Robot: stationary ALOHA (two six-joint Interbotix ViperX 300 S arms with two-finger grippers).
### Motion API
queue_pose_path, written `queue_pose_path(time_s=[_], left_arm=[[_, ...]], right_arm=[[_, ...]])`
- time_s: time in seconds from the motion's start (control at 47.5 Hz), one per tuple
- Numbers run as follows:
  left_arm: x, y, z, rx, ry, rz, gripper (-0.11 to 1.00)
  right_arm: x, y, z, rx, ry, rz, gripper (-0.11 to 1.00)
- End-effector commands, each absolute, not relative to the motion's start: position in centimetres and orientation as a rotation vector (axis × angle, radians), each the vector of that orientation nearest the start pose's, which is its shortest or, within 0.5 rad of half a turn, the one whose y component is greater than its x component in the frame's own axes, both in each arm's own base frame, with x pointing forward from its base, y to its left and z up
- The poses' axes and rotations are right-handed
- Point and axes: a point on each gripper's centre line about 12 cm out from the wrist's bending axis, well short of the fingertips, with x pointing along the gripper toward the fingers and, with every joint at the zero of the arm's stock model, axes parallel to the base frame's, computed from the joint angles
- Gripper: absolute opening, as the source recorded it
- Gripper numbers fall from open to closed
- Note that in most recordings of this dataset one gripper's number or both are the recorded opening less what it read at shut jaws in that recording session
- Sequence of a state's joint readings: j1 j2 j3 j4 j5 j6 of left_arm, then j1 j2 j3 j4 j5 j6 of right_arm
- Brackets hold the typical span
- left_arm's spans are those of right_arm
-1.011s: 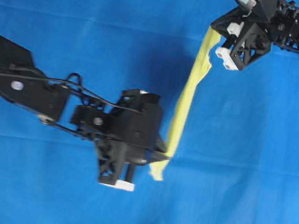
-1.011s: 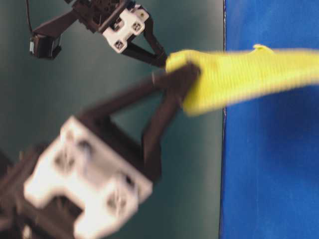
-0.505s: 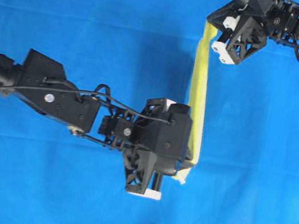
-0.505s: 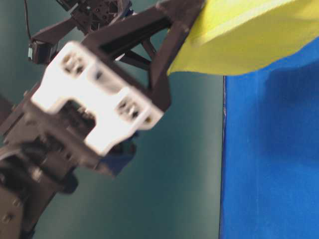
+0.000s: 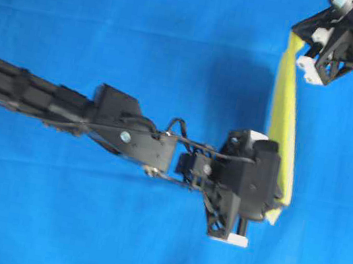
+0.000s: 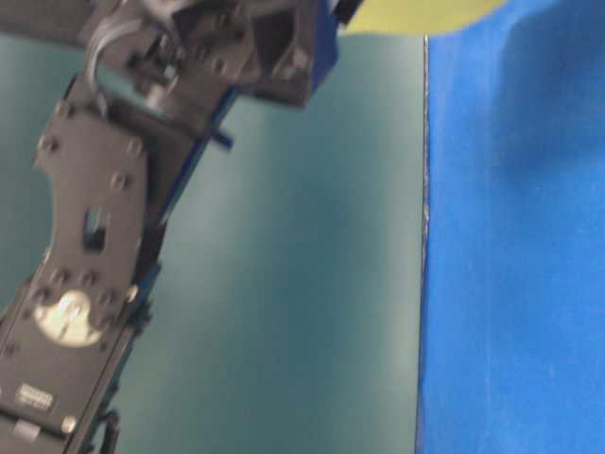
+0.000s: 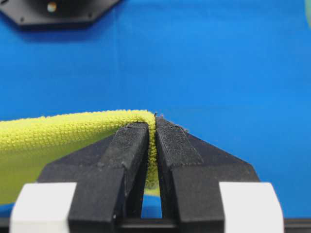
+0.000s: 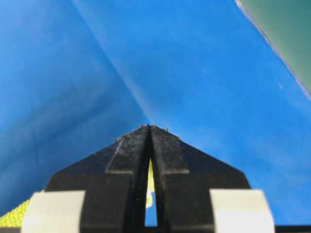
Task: Fold the yellow towel.
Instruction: 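Lift the strip and rotate it vertical, left gripper swinging toward the right, then lay the vertical strip down, open both grippers and withdraw sideways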
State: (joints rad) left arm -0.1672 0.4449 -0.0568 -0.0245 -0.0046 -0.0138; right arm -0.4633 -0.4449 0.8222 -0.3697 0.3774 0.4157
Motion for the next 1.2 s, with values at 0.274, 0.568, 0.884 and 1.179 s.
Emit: queue_pose_path(time_s=[0.274,0.568,0.884,1.179], left_arm=[[53.5,-9.6,20.9,-0.027,0.406,-0.161,0.04],[45.8,-9.9,16.9,-0.145,0.449,-0.159,0.04],[42.3,-10.5,15.1,-0.193,0.492,-0.17,0.04],[42.7,-10.2,14.9,-0.189,0.492,-0.162,0.04]], right_arm=[[28.8,-15.1,22.5,0.169,0.696,-0.544,0.01],[36.0,-15.0,20.0,0.149,0.679,-0.433,0.01],[39.0,-14.2,18.5,0.132,0.705,-0.385,0.01],[39.2,-13.4,18.3,0.118,0.71,-0.363,0.01]])
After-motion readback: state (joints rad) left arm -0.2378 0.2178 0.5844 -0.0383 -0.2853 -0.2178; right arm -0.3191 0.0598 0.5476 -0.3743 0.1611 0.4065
